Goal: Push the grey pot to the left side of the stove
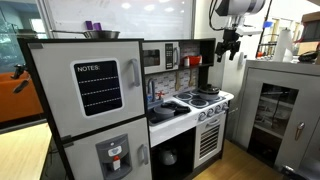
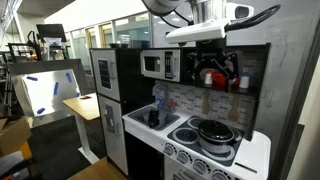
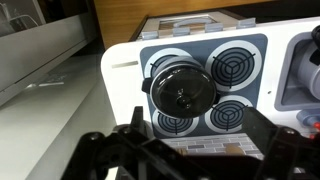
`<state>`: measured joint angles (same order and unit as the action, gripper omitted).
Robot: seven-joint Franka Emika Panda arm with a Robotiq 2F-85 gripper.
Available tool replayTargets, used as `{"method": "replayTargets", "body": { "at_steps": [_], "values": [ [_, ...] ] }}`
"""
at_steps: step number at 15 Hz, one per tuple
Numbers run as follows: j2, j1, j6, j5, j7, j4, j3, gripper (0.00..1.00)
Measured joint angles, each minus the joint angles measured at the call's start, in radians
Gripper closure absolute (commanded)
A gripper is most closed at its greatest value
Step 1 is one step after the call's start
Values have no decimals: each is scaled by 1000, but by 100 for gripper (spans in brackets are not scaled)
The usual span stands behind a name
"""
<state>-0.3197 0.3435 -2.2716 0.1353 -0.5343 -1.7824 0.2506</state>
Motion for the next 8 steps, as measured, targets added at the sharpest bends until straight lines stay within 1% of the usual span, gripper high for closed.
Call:
{"method": "replayTargets", "body": {
  "at_steps": [5,8],
  "values": [
    [-6,0,-7,0,1,1,-3,0],
    [-44,6,-21,0,0,27,-11,0]
  ]
}}
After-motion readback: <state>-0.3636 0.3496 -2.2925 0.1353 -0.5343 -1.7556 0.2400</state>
